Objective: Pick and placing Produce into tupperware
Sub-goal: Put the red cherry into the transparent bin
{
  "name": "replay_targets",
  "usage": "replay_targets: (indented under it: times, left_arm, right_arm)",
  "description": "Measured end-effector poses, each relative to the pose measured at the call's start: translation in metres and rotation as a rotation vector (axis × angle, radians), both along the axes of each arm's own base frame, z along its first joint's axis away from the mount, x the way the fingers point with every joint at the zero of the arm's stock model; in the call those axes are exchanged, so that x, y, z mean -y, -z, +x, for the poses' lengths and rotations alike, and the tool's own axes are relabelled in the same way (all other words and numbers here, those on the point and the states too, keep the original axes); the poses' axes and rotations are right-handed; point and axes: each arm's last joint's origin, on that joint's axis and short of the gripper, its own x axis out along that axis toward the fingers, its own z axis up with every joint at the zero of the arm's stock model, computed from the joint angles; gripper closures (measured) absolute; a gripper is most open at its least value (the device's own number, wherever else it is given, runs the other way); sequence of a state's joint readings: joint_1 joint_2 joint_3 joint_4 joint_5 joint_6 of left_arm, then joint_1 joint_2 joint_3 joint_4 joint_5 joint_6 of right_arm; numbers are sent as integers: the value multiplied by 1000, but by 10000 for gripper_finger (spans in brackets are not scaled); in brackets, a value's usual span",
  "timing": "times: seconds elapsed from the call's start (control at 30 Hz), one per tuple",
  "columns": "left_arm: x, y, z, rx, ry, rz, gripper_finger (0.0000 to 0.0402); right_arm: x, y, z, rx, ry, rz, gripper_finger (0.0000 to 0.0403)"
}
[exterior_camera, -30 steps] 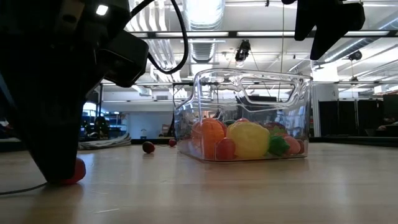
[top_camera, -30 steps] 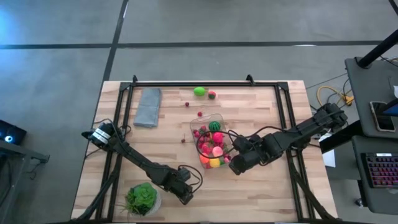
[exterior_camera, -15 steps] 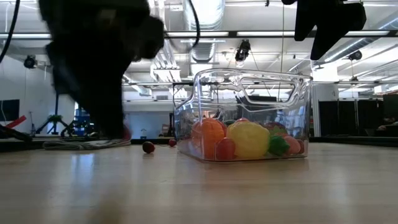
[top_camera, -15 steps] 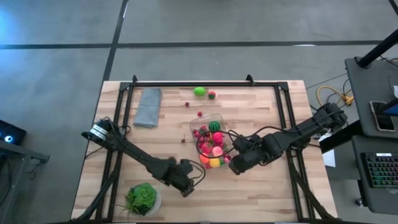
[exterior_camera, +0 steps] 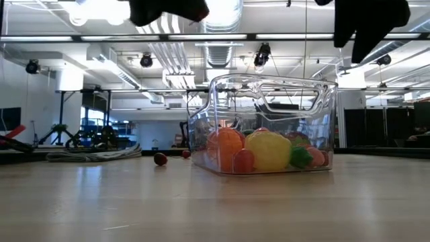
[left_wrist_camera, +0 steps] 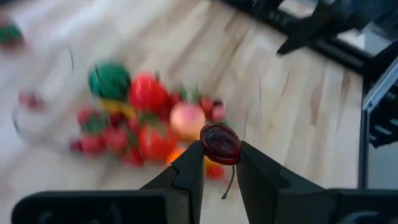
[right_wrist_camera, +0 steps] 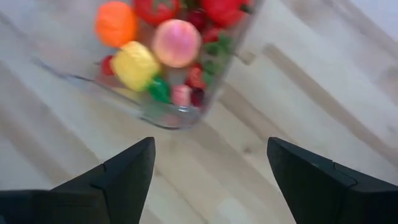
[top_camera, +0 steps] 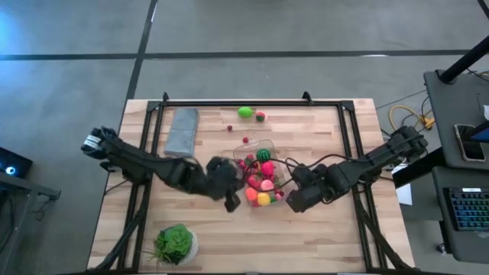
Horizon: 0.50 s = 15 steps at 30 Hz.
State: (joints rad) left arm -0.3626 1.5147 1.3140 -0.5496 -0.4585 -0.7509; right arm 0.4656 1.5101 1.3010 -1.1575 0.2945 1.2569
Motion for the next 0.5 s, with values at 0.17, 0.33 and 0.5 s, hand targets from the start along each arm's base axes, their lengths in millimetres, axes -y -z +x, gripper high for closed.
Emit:
replay_targets:
  times: [0.17,0.33,0.5]
  left_arm:
    - [-22,-7,13,61,11,63,331]
    - [-41,6,25,27,-42,-45,285]
    - [-53,21,37,-4,-96,-125,223]
  right_arm:
    - [6,-4,-12,-45,52,-51,101]
    - [11,-20,-32,6,97,-121,94]
    - [23,-41,-55,110,139,-163,86]
